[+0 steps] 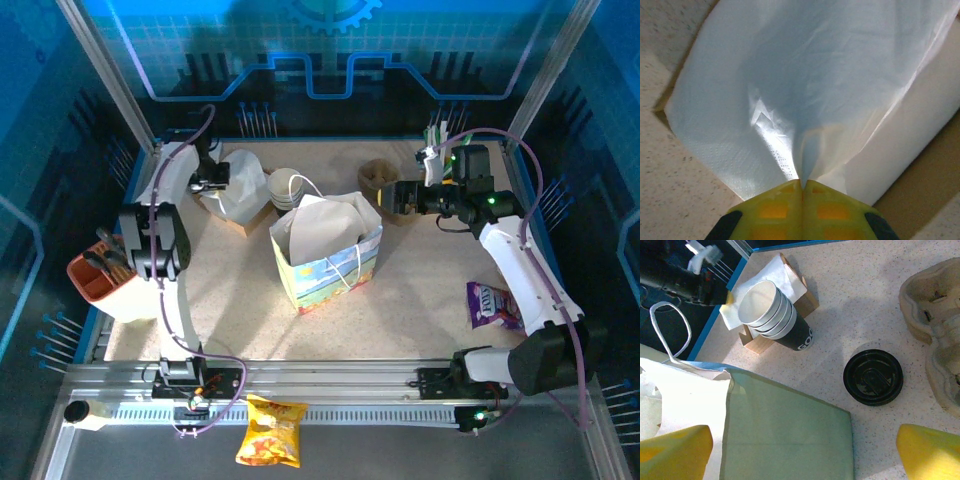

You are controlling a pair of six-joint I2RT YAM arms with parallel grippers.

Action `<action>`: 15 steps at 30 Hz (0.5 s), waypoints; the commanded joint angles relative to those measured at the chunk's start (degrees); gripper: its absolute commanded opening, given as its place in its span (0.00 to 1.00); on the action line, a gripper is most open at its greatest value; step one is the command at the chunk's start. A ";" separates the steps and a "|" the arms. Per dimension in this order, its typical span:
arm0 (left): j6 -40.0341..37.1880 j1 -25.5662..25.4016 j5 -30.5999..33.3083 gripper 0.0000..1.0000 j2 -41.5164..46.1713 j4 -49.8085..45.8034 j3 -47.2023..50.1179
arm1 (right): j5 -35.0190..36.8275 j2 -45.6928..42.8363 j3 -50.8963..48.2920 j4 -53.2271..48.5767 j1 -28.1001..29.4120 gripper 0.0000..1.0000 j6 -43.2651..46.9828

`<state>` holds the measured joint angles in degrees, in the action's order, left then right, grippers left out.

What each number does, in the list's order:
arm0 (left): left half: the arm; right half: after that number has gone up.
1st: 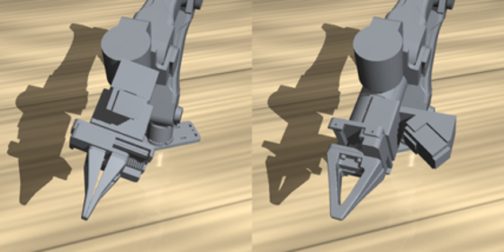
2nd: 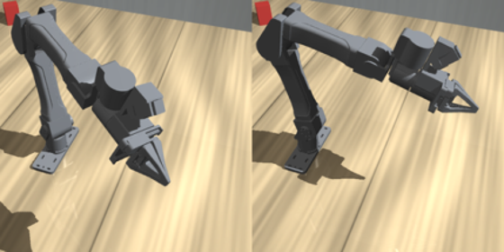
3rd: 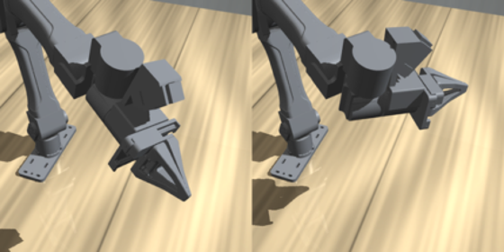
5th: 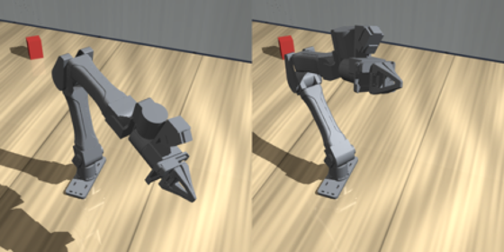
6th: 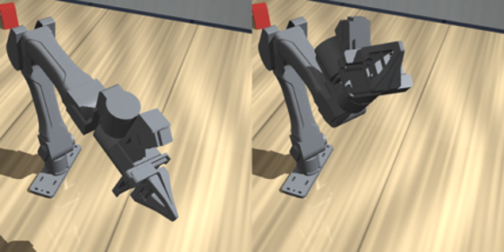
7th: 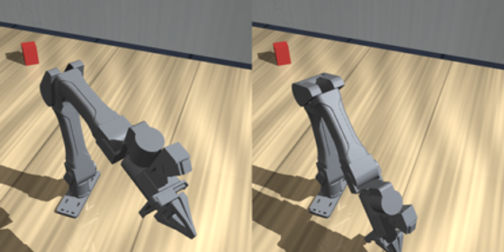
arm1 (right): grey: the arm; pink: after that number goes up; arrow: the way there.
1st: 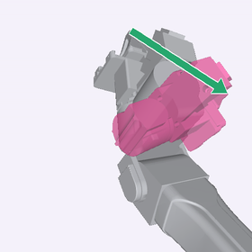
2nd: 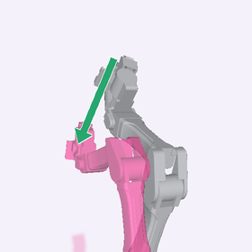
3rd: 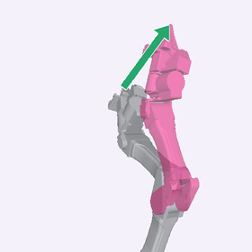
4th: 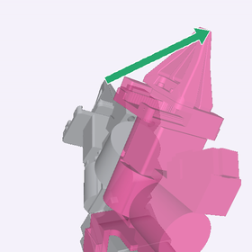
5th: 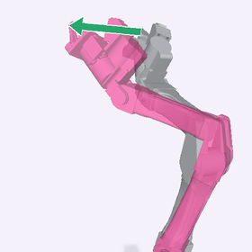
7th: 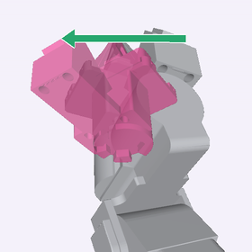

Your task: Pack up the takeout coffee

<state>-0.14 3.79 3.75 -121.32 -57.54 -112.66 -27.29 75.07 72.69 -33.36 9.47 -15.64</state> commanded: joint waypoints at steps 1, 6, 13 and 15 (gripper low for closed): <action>0.35 0.34 1.25 0.00 5.27 1.05 1.01 | -0.72 -0.84 0.00 -0.06 0.81 0.95 -0.06; 0.64 0.34 2.05 0.00 9.99 2.04 2.36 | -0.63 -1.06 0.44 -0.32 0.82 0.96 -0.08; 2.29 0.25 2.47 0.00 19.90 3.50 5.94 | -0.39 -1.06 1.50 -0.52 0.86 0.95 0.20; 2.66 0.08 2.22 0.00 23.80 4.25 7.63 | -0.28 -0.98 1.74 -0.48 0.88 0.95 0.17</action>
<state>0.93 3.79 5.37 -103.74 -54.46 -106.50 -27.27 75.02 72.73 -33.41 9.47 -15.64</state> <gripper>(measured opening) 0.061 0.954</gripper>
